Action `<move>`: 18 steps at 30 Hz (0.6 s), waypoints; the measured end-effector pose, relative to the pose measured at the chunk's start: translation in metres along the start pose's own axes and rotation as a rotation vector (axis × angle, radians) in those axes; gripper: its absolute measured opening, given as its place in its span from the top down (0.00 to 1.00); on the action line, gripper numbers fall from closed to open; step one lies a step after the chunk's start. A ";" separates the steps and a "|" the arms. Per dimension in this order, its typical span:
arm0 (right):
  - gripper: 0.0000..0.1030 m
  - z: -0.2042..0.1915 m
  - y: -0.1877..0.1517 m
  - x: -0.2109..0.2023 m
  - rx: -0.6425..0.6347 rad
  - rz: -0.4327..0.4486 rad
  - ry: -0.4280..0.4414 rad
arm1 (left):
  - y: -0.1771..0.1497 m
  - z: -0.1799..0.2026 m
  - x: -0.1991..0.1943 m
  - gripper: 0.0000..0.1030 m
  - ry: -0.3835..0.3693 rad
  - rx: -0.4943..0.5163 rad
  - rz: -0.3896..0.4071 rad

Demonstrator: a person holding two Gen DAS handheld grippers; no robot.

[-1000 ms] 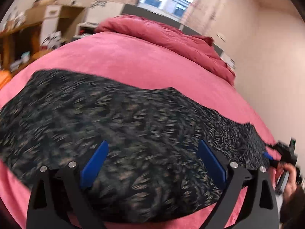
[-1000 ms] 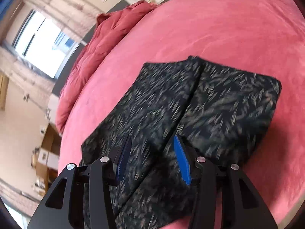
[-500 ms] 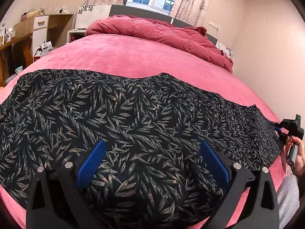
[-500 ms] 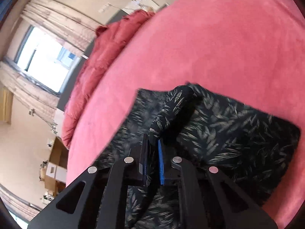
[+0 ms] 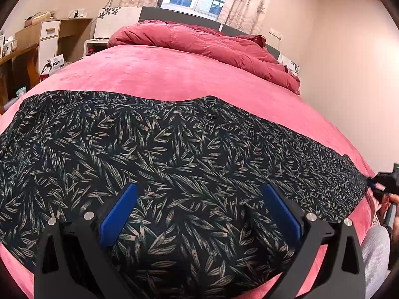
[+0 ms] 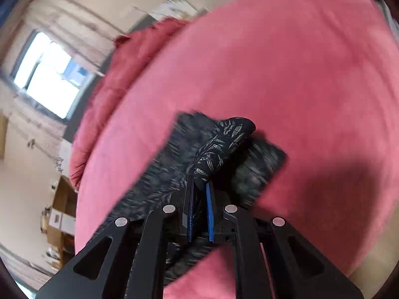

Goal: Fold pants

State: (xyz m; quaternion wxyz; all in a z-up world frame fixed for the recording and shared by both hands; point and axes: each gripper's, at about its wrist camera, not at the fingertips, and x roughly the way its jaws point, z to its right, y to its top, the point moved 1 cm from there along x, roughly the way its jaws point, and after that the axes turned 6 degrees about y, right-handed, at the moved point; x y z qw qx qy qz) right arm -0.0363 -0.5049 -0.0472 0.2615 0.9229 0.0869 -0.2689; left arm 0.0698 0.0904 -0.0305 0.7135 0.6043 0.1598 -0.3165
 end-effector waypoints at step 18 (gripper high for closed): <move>0.96 0.004 0.008 -0.011 -0.001 0.029 -0.014 | -0.013 0.117 0.018 0.08 -0.165 0.260 -0.175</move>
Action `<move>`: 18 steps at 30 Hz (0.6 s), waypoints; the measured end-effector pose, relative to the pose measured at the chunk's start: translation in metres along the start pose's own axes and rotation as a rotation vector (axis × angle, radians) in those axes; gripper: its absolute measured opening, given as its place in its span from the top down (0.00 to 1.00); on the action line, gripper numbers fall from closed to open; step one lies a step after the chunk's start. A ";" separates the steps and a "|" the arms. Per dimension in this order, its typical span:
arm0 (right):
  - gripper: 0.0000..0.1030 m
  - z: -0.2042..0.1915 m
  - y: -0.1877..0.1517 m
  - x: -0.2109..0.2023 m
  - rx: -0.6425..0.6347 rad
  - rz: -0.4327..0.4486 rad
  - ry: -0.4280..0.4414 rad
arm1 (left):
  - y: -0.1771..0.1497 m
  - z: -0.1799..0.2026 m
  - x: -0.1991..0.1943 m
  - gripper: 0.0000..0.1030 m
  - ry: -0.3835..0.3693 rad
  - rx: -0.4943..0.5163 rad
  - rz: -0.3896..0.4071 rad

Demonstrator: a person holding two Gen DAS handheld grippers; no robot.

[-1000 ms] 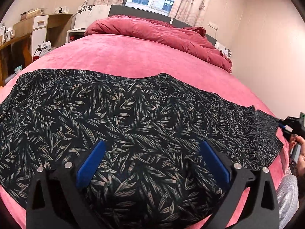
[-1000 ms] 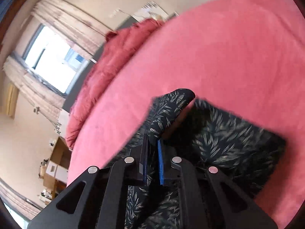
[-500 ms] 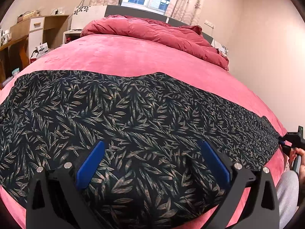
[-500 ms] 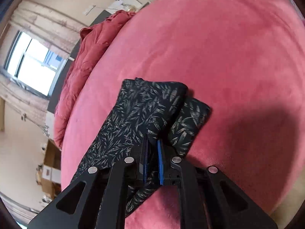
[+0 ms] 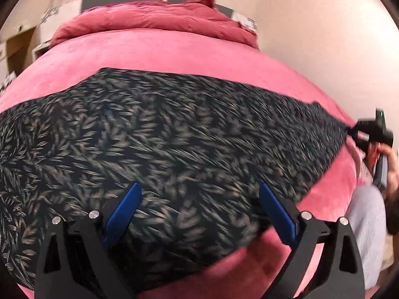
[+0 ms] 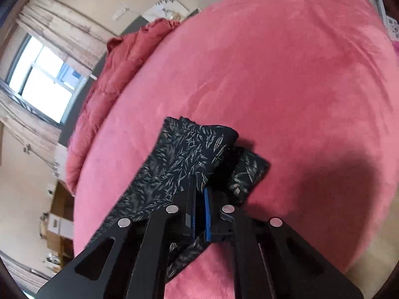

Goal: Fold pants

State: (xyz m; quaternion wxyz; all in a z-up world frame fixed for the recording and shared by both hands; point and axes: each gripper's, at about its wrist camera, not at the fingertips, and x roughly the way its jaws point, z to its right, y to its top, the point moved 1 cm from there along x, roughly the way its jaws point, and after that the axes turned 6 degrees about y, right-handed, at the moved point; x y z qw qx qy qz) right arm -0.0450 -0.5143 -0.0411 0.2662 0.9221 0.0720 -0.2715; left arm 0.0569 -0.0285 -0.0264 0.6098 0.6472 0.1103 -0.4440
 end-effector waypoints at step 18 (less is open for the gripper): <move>0.67 -0.147 -0.057 0.023 -0.484 -0.034 -0.027 | 0.038 0.007 -0.002 0.08 -0.031 -0.075 0.019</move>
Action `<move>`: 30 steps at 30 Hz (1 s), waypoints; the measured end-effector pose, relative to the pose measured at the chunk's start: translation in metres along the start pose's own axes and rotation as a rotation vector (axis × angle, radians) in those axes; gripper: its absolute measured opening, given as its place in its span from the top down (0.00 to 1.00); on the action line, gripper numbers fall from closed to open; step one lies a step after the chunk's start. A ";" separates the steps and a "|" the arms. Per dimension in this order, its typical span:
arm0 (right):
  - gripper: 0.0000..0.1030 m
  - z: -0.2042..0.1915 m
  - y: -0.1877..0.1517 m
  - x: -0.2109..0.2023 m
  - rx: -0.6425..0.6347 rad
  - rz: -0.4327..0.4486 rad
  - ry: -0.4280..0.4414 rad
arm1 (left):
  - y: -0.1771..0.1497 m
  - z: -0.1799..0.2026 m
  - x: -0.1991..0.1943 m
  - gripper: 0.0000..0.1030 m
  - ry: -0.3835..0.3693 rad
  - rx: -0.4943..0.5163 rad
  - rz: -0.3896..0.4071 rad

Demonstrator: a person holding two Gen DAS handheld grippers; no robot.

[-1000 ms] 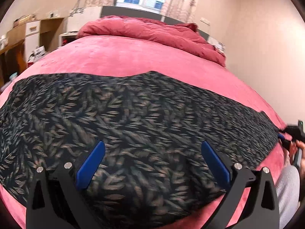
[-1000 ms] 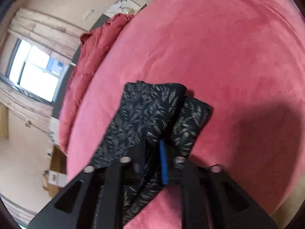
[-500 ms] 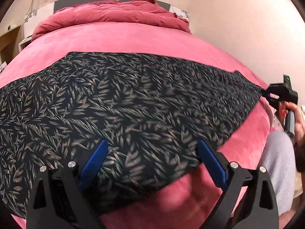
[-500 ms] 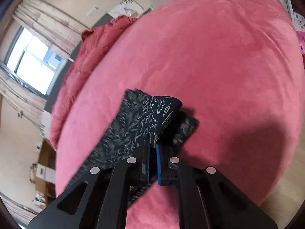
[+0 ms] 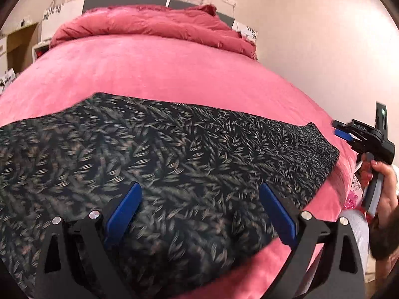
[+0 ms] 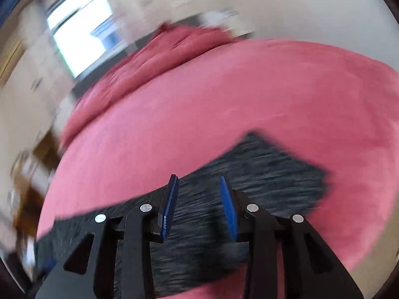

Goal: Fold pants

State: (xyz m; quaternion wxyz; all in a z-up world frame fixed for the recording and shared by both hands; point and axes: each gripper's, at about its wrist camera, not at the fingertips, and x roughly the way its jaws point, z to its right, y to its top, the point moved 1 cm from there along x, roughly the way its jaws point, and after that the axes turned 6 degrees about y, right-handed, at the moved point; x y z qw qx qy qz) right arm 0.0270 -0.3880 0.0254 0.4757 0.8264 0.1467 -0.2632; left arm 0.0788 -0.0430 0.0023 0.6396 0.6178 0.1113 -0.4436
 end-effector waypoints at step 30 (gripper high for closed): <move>0.63 -0.056 -0.047 0.057 -0.058 -0.123 -0.003 | 0.090 -0.071 0.053 0.29 0.241 -0.020 -0.076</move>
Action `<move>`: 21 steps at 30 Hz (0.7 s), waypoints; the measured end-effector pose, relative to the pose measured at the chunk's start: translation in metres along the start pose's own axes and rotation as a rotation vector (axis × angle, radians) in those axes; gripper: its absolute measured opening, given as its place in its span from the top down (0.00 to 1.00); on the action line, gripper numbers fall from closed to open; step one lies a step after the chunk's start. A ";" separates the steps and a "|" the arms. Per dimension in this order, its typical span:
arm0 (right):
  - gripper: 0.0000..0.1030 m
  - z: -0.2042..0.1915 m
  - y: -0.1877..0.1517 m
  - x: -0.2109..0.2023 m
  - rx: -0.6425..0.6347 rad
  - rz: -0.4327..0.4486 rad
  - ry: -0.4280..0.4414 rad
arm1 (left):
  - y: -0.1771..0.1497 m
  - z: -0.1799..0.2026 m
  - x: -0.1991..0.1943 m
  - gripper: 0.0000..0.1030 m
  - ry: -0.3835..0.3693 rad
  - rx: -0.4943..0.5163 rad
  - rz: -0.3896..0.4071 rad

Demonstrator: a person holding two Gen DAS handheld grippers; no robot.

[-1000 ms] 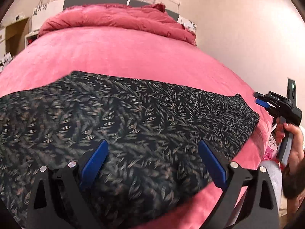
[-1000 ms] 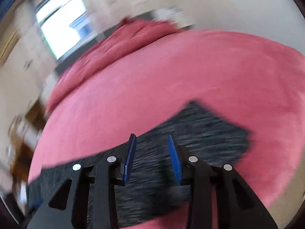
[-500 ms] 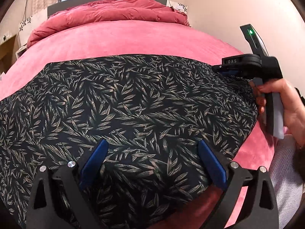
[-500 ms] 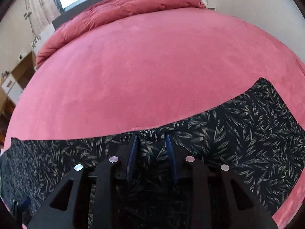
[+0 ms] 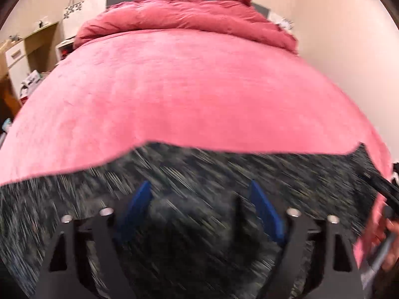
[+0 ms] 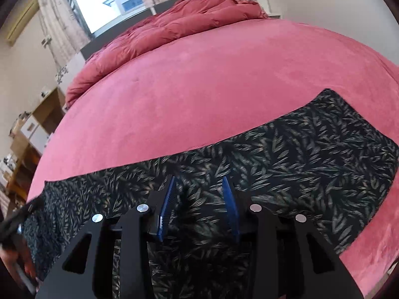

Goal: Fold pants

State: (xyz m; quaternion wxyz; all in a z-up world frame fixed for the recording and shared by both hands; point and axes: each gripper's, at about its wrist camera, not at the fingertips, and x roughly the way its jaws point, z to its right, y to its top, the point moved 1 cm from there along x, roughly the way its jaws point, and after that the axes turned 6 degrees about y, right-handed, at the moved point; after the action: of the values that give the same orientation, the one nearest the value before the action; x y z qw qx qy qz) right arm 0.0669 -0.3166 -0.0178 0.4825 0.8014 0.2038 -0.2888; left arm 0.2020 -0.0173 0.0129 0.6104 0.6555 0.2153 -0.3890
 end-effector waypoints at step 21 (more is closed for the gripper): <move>0.63 0.000 0.011 0.019 0.033 0.000 -0.030 | -0.008 -0.014 0.027 0.08 0.139 -0.039 0.072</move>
State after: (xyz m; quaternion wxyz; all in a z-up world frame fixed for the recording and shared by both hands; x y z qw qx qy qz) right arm 0.0875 -0.3206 -0.0227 0.4722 0.8049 0.1917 -0.3039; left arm 0.2159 -0.0080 -0.0133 0.6203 0.6764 0.2408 -0.3160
